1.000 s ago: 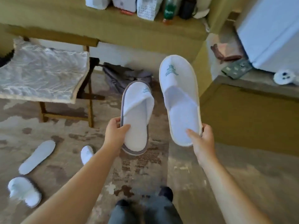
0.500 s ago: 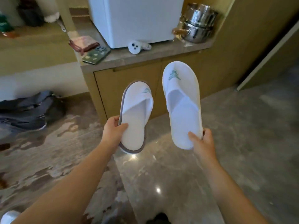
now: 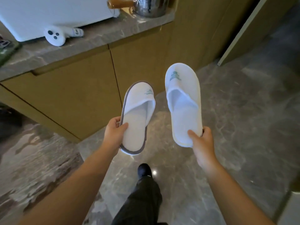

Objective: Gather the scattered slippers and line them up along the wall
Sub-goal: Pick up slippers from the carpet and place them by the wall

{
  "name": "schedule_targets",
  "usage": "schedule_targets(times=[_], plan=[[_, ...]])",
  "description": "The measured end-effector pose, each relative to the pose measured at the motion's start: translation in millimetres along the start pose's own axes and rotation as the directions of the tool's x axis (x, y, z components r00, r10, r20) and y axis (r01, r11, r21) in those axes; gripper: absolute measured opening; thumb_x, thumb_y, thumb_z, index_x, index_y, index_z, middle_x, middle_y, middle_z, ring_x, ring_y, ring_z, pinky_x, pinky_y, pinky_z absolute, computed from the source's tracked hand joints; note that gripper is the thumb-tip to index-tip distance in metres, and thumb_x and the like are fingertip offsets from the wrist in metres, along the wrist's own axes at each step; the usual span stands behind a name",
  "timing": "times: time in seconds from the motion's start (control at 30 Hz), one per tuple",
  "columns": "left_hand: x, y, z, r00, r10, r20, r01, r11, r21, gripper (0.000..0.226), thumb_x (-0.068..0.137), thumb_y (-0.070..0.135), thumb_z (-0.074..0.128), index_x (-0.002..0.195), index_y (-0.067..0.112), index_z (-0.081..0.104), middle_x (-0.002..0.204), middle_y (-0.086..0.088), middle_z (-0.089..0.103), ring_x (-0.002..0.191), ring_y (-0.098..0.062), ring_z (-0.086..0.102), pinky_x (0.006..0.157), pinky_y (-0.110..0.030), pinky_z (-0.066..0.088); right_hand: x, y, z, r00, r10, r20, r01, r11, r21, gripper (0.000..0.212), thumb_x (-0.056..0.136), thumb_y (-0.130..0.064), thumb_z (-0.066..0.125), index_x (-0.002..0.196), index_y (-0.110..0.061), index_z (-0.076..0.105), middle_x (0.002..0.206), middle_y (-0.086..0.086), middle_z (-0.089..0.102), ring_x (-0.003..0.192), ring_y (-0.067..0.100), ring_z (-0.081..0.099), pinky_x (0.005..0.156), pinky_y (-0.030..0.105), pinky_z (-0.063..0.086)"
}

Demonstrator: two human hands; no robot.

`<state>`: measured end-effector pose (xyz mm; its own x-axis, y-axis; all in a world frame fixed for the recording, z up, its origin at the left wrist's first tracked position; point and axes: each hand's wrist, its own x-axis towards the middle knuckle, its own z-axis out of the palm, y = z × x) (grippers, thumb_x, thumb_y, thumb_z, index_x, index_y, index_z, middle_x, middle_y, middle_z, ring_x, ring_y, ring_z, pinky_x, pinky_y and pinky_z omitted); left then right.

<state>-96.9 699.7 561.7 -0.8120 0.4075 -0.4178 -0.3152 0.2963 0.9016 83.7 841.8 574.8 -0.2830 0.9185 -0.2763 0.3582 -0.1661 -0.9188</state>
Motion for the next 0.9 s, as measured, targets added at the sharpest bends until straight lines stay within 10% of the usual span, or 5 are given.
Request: schedule_targets(times=[0.47, 0.9], plan=[[168, -9, 97, 0.943, -0.238, -0.234, 0.241, 0.970, -0.016, 0.027, 0.082, 0.011, 0.057, 0.109, 0.007, 0.053, 0.093, -0.006, 0.059, 0.082, -0.021, 0.056, 0.069, -0.032, 0.043, 229, 0, 84, 0.959, 0.148, 0.243, -0.100, 0.975, -0.197, 0.031, 0.080, -0.004, 0.058, 0.107, 0.001, 0.043, 0.096, 0.011, 0.051, 0.086, 0.026, 0.052, 0.079, 0.046, 0.048], [260, -202, 160, 0.770, -0.468, -0.434, 0.339, 0.876, -0.344, 0.025, 0.084, 0.006, 0.055, 0.108, 0.005, 0.052, 0.099, -0.016, 0.060, 0.089, -0.030, 0.058, 0.083, -0.045, 0.050, 370, 182, 167, 0.845, 0.223, 0.485, -0.009, 0.915, -0.404, 0.026, 0.080, -0.003, 0.058, 0.101, -0.006, 0.043, 0.091, 0.005, 0.051, 0.084, 0.022, 0.050, 0.074, 0.034, 0.042]])
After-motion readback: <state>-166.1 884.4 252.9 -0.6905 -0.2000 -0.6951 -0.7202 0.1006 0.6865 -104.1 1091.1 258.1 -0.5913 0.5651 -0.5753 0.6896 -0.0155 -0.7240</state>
